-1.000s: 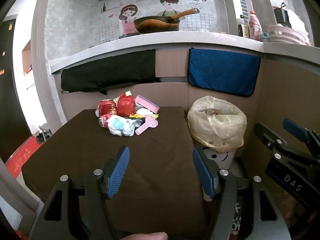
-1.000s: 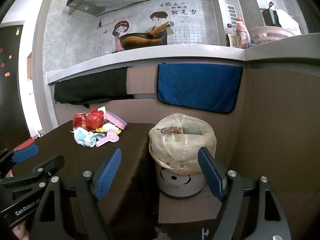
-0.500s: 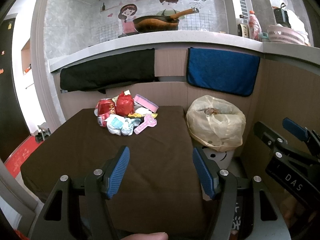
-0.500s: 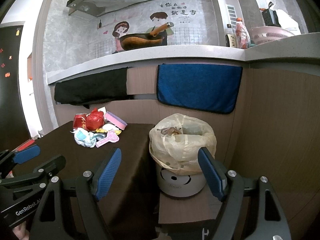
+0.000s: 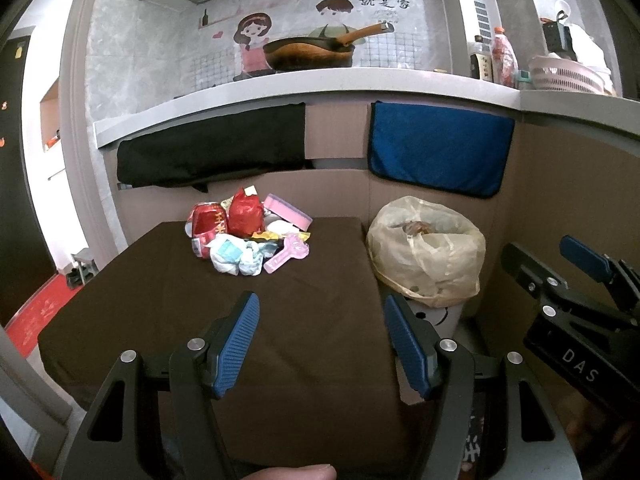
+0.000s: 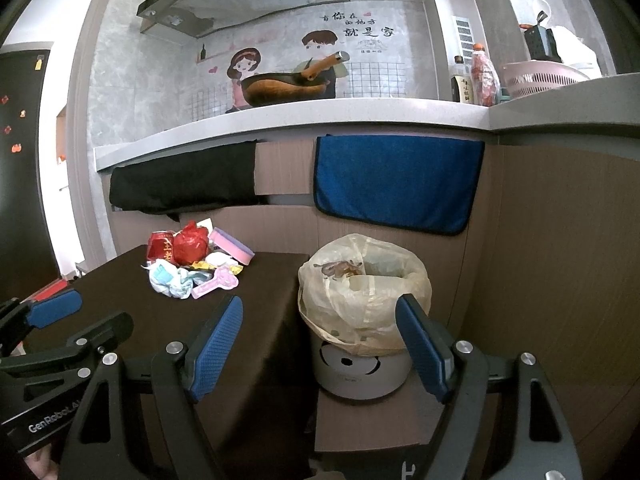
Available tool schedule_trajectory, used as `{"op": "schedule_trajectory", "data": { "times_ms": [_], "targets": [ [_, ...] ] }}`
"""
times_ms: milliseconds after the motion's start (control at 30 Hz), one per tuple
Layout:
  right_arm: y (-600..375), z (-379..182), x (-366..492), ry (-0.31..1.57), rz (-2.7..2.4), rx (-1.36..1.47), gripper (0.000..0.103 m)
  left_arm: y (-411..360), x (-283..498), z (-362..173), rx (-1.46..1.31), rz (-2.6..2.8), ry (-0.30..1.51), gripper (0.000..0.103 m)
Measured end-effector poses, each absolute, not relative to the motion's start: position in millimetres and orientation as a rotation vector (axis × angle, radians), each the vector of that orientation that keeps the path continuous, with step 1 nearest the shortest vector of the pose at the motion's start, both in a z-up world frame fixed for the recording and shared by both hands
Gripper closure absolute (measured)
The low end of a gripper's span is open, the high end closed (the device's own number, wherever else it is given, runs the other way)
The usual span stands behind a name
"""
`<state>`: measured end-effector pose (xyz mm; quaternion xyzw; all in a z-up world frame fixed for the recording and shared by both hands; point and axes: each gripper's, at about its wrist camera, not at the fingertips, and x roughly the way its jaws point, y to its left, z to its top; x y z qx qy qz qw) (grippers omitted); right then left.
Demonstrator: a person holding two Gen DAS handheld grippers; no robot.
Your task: Collect trash
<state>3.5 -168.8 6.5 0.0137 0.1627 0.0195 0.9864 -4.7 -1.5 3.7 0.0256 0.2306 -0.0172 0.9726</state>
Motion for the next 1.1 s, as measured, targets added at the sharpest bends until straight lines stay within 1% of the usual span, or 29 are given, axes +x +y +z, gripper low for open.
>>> {"op": "schedule_trajectory", "data": {
  "times_ms": [1100],
  "targets": [
    [-168.0, 3.4, 2.1, 0.339, 0.044, 0.027, 0.026, -1.3, -5.0, 2.7, 0.05, -0.034, 0.466, 0.037]
  ]
}}
